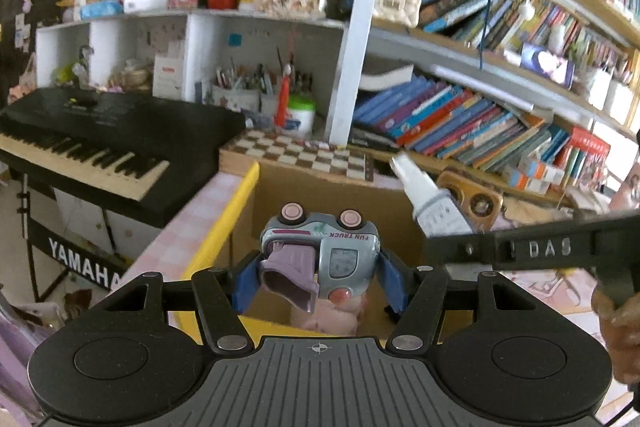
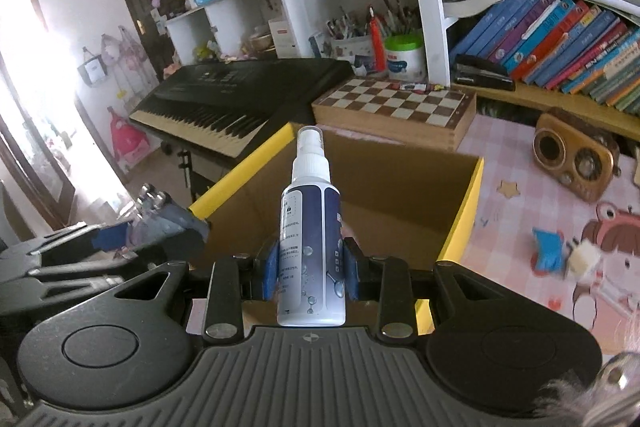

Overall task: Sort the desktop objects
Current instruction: 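Lower the truck into the box and open the left gripper while the right gripper releases the bottle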

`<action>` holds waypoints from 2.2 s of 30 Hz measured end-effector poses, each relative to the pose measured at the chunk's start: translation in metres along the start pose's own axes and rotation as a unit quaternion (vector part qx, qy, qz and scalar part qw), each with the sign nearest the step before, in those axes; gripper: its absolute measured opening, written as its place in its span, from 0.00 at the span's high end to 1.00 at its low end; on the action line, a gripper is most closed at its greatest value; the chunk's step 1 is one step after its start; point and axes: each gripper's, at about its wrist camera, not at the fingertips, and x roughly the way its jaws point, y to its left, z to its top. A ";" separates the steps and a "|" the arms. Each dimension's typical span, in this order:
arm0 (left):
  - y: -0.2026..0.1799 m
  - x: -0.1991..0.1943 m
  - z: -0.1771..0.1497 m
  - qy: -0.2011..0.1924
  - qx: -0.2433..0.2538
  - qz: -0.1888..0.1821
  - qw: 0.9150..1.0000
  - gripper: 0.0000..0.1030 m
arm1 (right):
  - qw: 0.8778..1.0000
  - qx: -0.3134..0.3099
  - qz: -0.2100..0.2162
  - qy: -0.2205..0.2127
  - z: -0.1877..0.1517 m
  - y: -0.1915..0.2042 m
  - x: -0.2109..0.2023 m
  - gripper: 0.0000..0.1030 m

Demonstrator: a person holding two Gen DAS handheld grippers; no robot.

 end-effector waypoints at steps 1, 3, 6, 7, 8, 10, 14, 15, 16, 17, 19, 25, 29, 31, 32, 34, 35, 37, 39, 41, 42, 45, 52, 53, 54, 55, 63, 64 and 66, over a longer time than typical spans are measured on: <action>-0.003 0.008 0.000 0.006 0.004 0.000 1.000 0.40 | 1.000 -0.003 -0.002 0.001 0.003 -0.003 0.005 0.71; -0.008 0.020 0.000 0.016 0.012 -0.002 1.000 0.40 | 1.000 -0.008 -0.003 0.003 0.009 -0.009 0.015 0.71; -0.016 0.038 -0.002 0.033 0.024 -0.004 0.999 0.40 | 1.000 -0.014 -0.004 0.009 0.015 -0.017 0.029 0.71; -0.018 0.044 -0.003 0.040 0.027 -0.005 0.999 0.40 | 1.000 -0.017 -0.004 0.012 0.016 -0.019 0.034 0.71; -0.021 0.051 -0.005 0.049 0.032 -0.007 0.998 0.40 | 1.000 -0.020 -0.004 0.017 0.017 -0.021 0.039 0.71; -0.026 0.060 -0.008 0.066 0.041 -0.012 0.997 0.40 | 0.999 -0.027 -0.001 0.027 0.018 -0.024 0.047 0.71; -0.037 0.072 -0.020 0.090 0.068 -0.014 0.994 0.40 | 0.998 -0.047 0.002 0.051 0.017 -0.029 0.065 0.71; -0.039 0.074 -0.021 0.094 0.076 -0.014 0.993 0.40 | 0.997 -0.052 0.003 0.056 0.016 -0.029 0.069 0.71; -0.041 0.075 -0.022 0.097 0.081 -0.015 0.992 0.40 | 0.996 -0.057 0.003 0.062 0.016 -0.030 0.073 0.71; -0.042 0.076 -0.023 0.099 0.083 -0.019 0.991 0.40 | 0.996 -0.062 0.004 0.068 0.016 -0.031 0.077 0.71; -0.044 0.079 -0.024 0.104 0.088 -0.021 0.990 0.40 | 0.995 -0.064 0.008 0.080 0.016 -0.033 0.084 0.71; -0.045 0.089 -0.022 0.120 0.086 -0.024 0.989 0.35 | 0.990 -0.085 0.015 0.109 0.020 -0.035 0.106 0.71; -0.046 0.090 -0.023 0.119 0.084 -0.026 0.989 0.27 | 0.986 -0.112 0.017 0.120 0.023 -0.032 0.114 0.71; -0.046 0.089 -0.024 0.114 0.085 -0.026 0.990 0.23 | 0.985 -0.122 0.018 0.124 0.025 -0.030 0.117 0.71; -0.047 0.089 -0.024 0.111 0.084 -0.026 0.990 0.21 | 0.984 -0.125 0.018 0.125 0.026 -0.029 0.118 0.71; -0.046 0.086 -0.023 0.101 0.082 -0.032 0.991 0.13 | 0.983 -0.131 0.018 0.123 0.030 -0.028 0.121 0.71; -0.045 0.083 -0.023 0.093 0.078 -0.037 0.992 0.13 | 0.984 -0.134 0.017 0.120 0.033 -0.027 0.122 0.71; -0.042 0.078 -0.023 0.080 0.065 -0.046 0.994 0.13 | 0.985 -0.135 0.017 0.108 0.039 -0.026 0.121 0.71; -0.038 0.072 -0.021 0.064 0.052 -0.049 0.995 0.11 | 0.985 -0.141 0.014 0.100 0.045 -0.024 0.121 0.71; -0.035 0.066 -0.020 0.048 0.038 -0.045 0.997 0.08 | 0.983 -0.153 0.009 0.100 0.048 -0.023 0.124 0.71; -0.033 0.063 -0.020 0.041 0.032 -0.043 0.998 0.07 | 0.982 -0.156 0.007 0.105 0.048 -0.023 0.127 0.71; -0.026 0.054 -0.018 0.021 0.013 -0.041 0.999 0.06 | 0.979 -0.160 0.005 0.127 0.041 -0.024 0.137 0.71; -0.013 0.042 -0.014 0.003 -0.014 -0.022 1.000 0.04 | 0.981 -0.141 -0.016 0.132 0.039 -0.034 0.148 0.70; -0.011 0.041 -0.013 0.001 -0.018 -0.021 1.000 0.04 | 0.982 -0.137 -0.015 0.128 0.039 -0.035 0.147 0.66; -0.010 0.040 -0.013 0.000 -0.020 -0.020 1.000 0.04 | 0.983 -0.132 -0.012 0.123 0.039 -0.037 0.144 0.61; -0.010 0.038 -0.013 -0.002 -0.022 -0.020 1.000 0.04 | 0.985 -0.129 -0.010 0.118 0.039 -0.037 0.141 0.60; -0.013 0.025 -0.014 -0.010 -0.018 -0.020 1.000 0.04 | 0.993 -0.092 -0.017 0.066 0.036 -0.036 0.099 0.56; -0.014 0.023 -0.014 -0.012 -0.018 -0.022 1.000 0.04 | 0.994 -0.085 -0.019 0.059 0.034 -0.036 0.092 0.56; -0.015 0.018 -0.015 -0.016 -0.018 -0.025 0.999 0.04 | 0.996 -0.074 -0.022 0.048 0.031 -0.036 0.079 0.56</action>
